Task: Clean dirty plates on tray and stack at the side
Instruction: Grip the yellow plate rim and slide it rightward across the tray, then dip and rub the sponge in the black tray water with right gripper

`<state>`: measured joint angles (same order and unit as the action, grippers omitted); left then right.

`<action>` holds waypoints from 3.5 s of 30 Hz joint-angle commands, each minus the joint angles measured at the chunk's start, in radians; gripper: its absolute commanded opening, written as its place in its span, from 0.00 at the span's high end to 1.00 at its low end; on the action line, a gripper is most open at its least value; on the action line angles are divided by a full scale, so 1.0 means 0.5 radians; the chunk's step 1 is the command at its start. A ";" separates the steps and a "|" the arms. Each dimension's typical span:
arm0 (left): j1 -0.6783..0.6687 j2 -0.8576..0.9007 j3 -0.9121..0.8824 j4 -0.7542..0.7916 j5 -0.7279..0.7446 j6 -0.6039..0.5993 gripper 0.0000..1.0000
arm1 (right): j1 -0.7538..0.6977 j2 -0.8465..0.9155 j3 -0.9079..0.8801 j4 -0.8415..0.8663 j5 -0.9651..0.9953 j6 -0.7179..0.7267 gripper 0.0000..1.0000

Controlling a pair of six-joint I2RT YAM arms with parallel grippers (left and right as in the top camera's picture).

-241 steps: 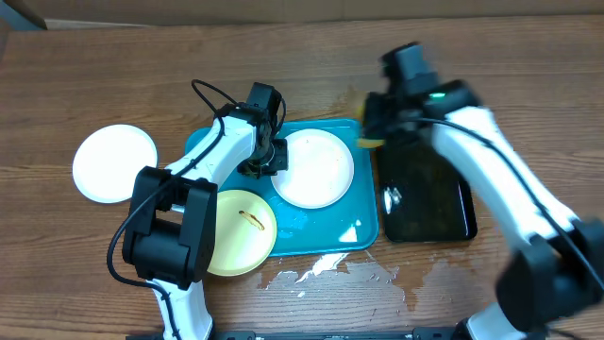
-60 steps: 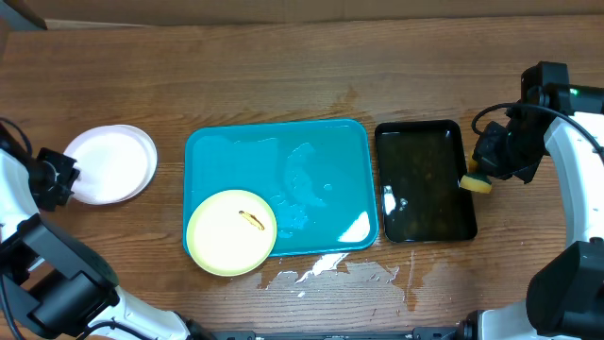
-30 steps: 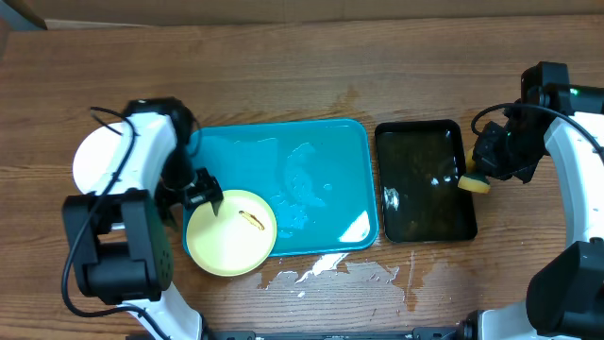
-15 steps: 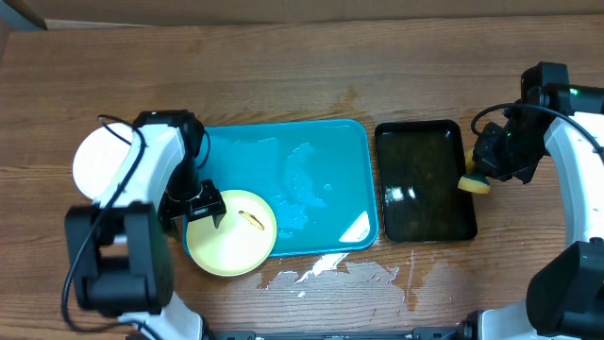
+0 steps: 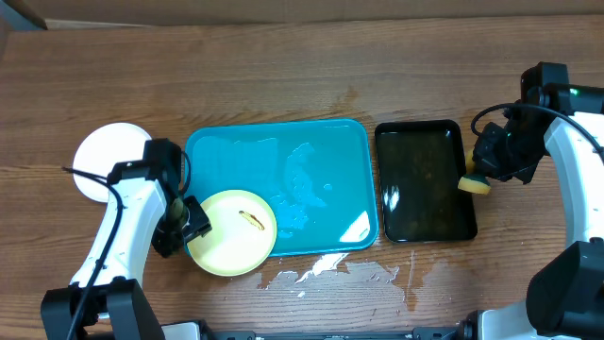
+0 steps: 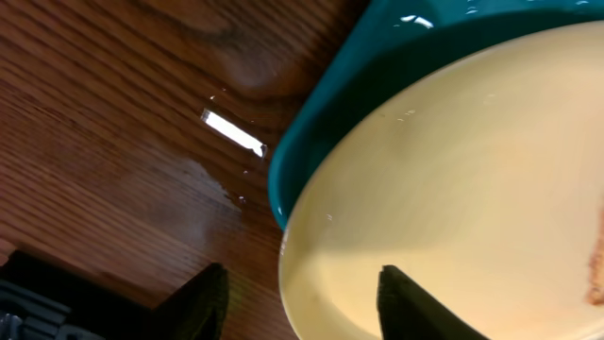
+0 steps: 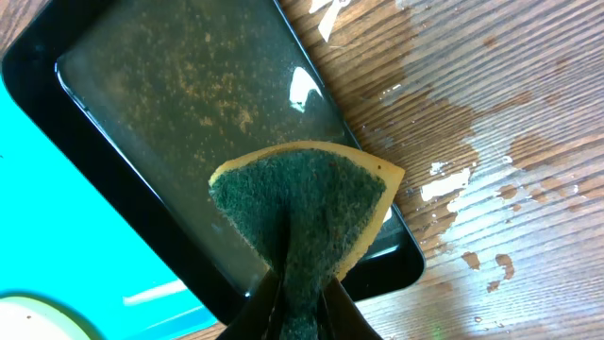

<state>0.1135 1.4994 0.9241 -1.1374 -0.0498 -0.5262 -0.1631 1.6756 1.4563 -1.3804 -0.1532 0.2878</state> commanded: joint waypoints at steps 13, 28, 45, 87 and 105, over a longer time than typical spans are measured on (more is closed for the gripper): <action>0.019 -0.014 -0.285 0.272 0.083 -0.023 0.59 | 0.000 -0.004 -0.008 -0.020 -0.013 -0.009 0.89; -0.005 -0.014 -0.330 0.784 0.549 0.058 0.92 | 0.004 -0.003 -0.008 -0.020 -0.028 -0.009 0.86; -0.539 -0.014 -0.323 1.633 0.557 0.102 0.93 | 0.492 0.006 -0.237 0.331 -0.045 -0.002 0.87; -0.542 0.179 -0.324 1.506 0.394 0.214 0.53 | 0.599 0.004 -0.953 0.940 0.076 0.068 0.56; -0.542 0.179 -0.324 1.505 0.393 0.214 0.51 | 0.854 0.008 -1.053 1.055 0.455 0.265 0.90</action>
<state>-0.1539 1.5780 0.7582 -0.3889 0.1600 -0.4122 0.2531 1.6787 0.9600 -0.8616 0.0059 0.3729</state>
